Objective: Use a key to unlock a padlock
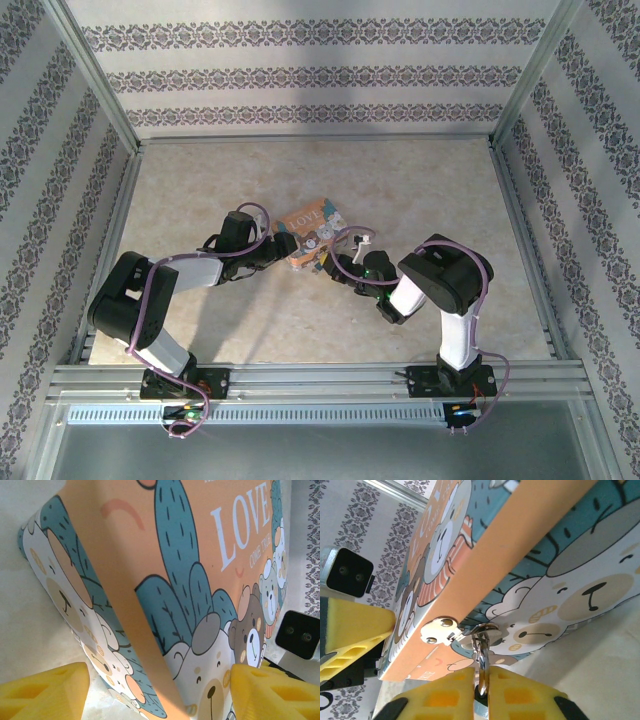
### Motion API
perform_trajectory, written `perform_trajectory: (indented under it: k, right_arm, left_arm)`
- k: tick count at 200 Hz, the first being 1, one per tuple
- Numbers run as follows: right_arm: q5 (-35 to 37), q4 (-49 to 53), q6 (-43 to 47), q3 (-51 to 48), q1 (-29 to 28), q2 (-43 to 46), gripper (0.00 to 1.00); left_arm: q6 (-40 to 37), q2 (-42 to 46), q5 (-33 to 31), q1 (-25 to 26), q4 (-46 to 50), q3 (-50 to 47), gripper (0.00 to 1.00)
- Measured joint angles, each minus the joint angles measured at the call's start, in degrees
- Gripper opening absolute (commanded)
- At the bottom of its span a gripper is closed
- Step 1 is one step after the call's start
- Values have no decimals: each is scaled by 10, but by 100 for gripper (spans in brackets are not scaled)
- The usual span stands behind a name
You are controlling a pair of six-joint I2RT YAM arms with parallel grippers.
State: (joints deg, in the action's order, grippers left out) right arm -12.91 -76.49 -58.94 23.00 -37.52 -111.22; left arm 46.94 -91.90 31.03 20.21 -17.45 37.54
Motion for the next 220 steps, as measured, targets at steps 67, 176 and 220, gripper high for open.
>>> perform_trajectory:
  k: [67,176,220]
  right_arm:
    - [0,-1,-14,-2,3,1,0]
    - [47,3,-49,-10,21,35,0]
    - [64,4,-52,-21,33,56,0]
  left_arm:
    - [0,-1,0,0,-2,0,73]
    - [-2,-1,-2,0,-2,1,73]
    - [-2,0,-2,0,-2,0,75]
